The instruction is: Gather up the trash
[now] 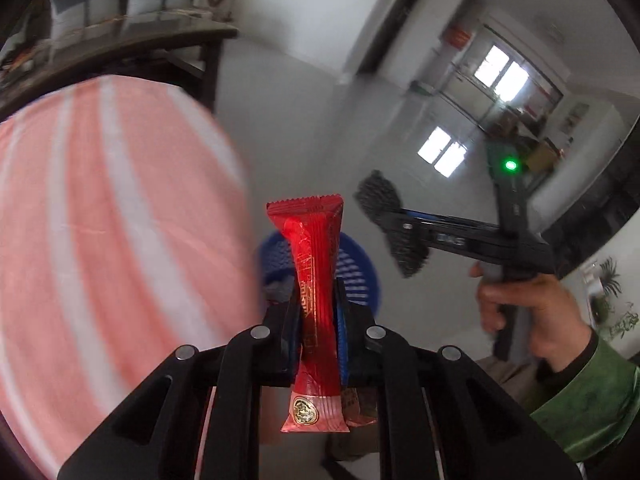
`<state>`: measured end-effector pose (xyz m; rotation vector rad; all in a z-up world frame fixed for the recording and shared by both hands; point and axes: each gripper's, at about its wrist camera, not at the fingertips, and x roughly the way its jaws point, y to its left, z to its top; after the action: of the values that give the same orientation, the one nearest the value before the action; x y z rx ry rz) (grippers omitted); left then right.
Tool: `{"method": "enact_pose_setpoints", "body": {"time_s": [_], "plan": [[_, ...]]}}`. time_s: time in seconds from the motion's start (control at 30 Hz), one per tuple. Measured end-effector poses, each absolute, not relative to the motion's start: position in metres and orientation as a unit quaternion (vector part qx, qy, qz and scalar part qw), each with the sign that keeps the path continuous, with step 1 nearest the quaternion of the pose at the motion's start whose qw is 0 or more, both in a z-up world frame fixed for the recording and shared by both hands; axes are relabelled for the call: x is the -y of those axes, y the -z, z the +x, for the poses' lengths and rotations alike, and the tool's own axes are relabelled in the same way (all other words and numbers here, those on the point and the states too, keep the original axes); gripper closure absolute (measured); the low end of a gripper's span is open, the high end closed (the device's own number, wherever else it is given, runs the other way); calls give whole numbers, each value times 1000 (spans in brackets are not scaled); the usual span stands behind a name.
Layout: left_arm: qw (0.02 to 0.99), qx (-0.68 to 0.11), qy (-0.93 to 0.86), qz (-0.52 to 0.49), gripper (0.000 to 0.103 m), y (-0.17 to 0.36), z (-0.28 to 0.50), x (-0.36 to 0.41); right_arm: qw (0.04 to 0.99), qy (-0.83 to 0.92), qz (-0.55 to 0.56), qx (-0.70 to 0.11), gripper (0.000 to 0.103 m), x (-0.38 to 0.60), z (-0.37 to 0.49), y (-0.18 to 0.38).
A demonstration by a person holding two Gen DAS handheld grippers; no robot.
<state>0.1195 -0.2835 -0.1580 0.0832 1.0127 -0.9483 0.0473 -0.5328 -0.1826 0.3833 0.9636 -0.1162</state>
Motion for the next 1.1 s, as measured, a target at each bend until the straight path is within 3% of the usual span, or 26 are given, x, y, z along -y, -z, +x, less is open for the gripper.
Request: {"method": "enact_pose_setpoints", "body": {"time_s": [0.2,0.4,0.43,0.5,0.53,0.57,0.67,0.8,1.0,1.1], "plan": [[749,-510,419,57,90,220,117,381,849,74,237,-467,70,575,39,233],[751,-536,380,63,87,289,140,431,827,78,300,-469,68,604,42,270],[754,-536,375,61,81,297,142,434,820,78,311,-474,67,610,43,278],[757,-537,367,59,42,310,147,439,808,76,335,-479,52,618,46,295],[762,-534,362,59,36,310,150,440,804,83,344,-478,33,623,43,301],[767,-529,357,60,30,308,150,439,803,95,351,-472,27,626,41,305],[784,-504,356,68,15,290,142,432,806,112,361,-455,21,636,22,295],[821,-426,368,97,5,235,108,411,837,136,313,-429,14,630,1,248],[875,-299,355,138,5,158,37,375,882,132,246,-379,5,589,-54,180],[862,-334,357,136,5,156,23,369,902,156,199,-351,5,565,-94,162]]}}
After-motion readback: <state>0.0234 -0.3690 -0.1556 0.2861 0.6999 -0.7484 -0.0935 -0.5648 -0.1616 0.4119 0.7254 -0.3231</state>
